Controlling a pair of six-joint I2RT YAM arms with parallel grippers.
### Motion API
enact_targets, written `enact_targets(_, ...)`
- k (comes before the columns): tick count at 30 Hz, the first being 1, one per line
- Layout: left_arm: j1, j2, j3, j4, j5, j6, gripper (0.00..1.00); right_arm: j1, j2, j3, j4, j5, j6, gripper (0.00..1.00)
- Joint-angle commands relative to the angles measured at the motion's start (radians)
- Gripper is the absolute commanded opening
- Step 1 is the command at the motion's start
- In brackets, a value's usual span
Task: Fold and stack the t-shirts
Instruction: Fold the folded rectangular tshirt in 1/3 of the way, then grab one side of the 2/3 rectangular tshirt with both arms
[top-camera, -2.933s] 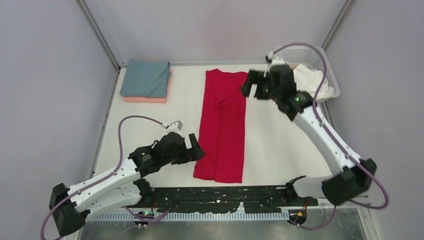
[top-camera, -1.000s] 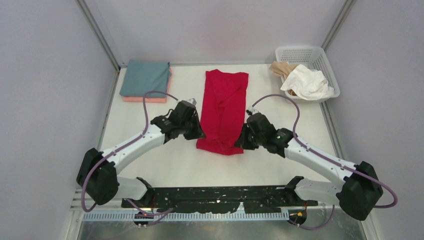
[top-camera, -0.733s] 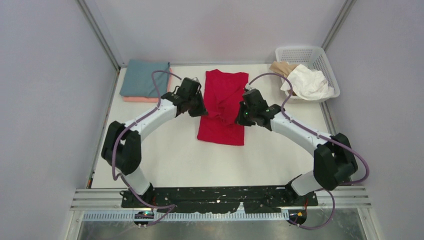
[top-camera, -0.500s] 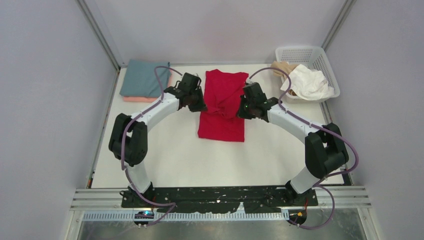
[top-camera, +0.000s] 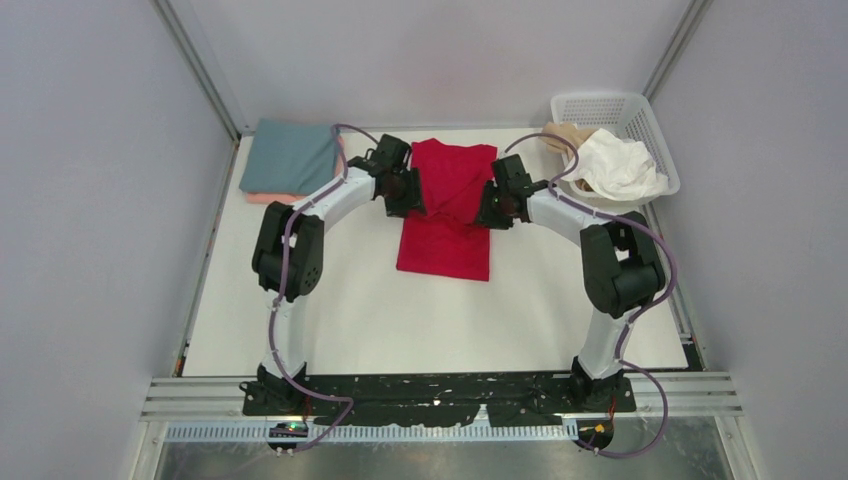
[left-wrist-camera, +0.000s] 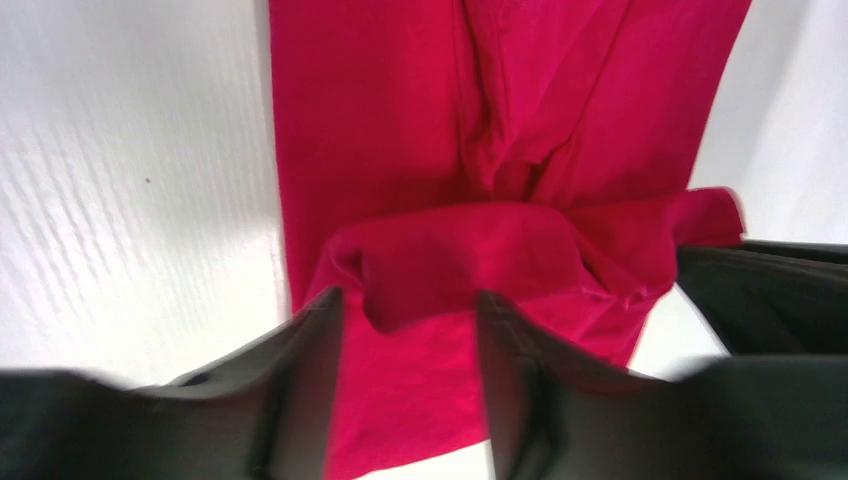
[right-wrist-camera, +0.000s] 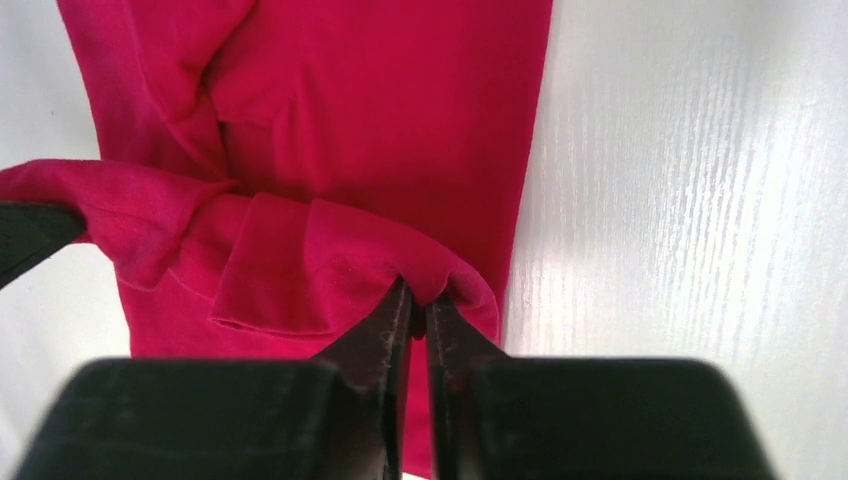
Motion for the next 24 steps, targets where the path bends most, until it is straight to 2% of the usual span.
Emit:
enact_targets(1, 0.008, -0.035, 0.052, -0.036, 0.012, 0.024, 0.66, -0.009, 0.031, 0.087, 0.050, 0.006, 0.008, 0.51)
enact_targets(2, 0.009, -0.054, 0.045, -0.028, 0.012, 0.025, 0.72, -0.010, 0.033, 0.104, 0.049, 0.010, 0.009, 0.59)
enact_targets(5, 0.009, -0.125, 0.000, -0.021, -0.005, 0.029, 0.93, -0.012, 0.004, 0.109, 0.047, 0.018, 0.008, 0.72)
enact_targets(6, 0.009, -0.152, -0.025, -0.022, -0.015, 0.028, 0.99, -0.012, -0.008, 0.091, 0.045, 0.023, 0.006, 0.78)
enact_targets(8, 0.009, -0.216, -0.099, -0.013, -0.027, 0.026, 1.00, -0.012, -0.053, 0.050, 0.024, 0.032, -0.007, 0.91)
enact_targets(10, 0.009, -0.284, -0.190, -0.007, -0.032, 0.023, 1.00, -0.011, -0.106, -0.021, 0.002, 0.006, -0.019, 0.96)
enact_targets(13, 0.009, -0.361, -0.330, 0.006, -0.015, 0.006, 1.00, -0.001, -0.210, -0.146, 0.005, -0.019, -0.021, 0.97)
enact_targets(18, 0.009, -0.434, -0.552, 0.121, 0.042, -0.060, 0.98, 0.022, -0.336, -0.354, 0.073, -0.112, 0.018, 0.96)
enact_targets(21, 0.009, -0.413, -0.584, 0.143, 0.093, -0.076, 0.89, 0.051, -0.351, -0.433, 0.131, -0.184, 0.057, 0.90)
enact_targets(24, 0.009, -0.389, -0.601, 0.170, 0.110, -0.090, 0.81, 0.073, -0.351, -0.464, 0.148, -0.174, 0.081, 0.84)
